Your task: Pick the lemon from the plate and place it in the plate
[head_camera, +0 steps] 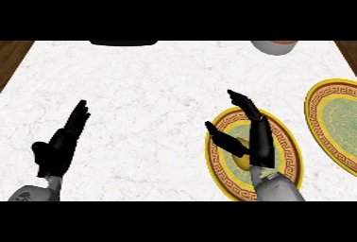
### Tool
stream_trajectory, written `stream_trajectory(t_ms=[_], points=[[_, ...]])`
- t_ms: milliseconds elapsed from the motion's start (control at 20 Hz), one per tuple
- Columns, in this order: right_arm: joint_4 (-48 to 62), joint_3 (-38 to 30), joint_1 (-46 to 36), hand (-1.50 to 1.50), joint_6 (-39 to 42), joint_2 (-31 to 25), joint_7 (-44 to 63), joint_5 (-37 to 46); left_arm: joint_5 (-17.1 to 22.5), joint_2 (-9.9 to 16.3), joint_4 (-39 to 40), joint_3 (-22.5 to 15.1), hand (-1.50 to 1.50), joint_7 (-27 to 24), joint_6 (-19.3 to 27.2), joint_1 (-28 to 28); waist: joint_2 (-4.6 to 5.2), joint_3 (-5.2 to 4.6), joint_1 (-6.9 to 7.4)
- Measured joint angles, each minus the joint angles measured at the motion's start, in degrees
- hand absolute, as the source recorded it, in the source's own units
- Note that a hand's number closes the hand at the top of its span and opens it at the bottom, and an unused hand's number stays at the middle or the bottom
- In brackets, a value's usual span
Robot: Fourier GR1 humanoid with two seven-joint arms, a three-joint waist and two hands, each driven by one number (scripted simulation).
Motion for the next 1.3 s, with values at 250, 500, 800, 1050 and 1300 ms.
stream_trajectory(t_ms=[250,500,800,1050,1300], points=[[-3.0,6.2,6.0,-1.50,-8.8,3.1,1.1,11.8,0.4,-0.5,2.2,1.9,0.00,-3.0,-2.3,0.8,0.09,0.13,-0.57],[-12.0,9.5,12.4,-1.50,-11.2,1.8,12.2,25.8,0.7,0.1,3.2,3.8,0.00,-3.3,-4.0,0.2,0.02,0.12,-1.12],[-20.2,9.5,17.0,-1.50,0.7,-3.3,28.1,37.3,0.3,-0.6,2.6,4.0,0.00,-2.7,-3.7,0.7,-0.04,0.05,-1.33],[-26.2,10.4,16.8,-1.50,16.1,-6.1,41.6,40.9,-0.1,-1.0,2.8,4.0,0.00,-3.3,-4.2,0.9,0.06,0.03,-1.05],[-32.1,9.7,14.8,-1.50,28.8,-5.9,51.9,39.7,-0.7,-1.6,3.5,4.5,0.00,-4.3,-5.1,1.0,0.18,0.13,-0.69]])
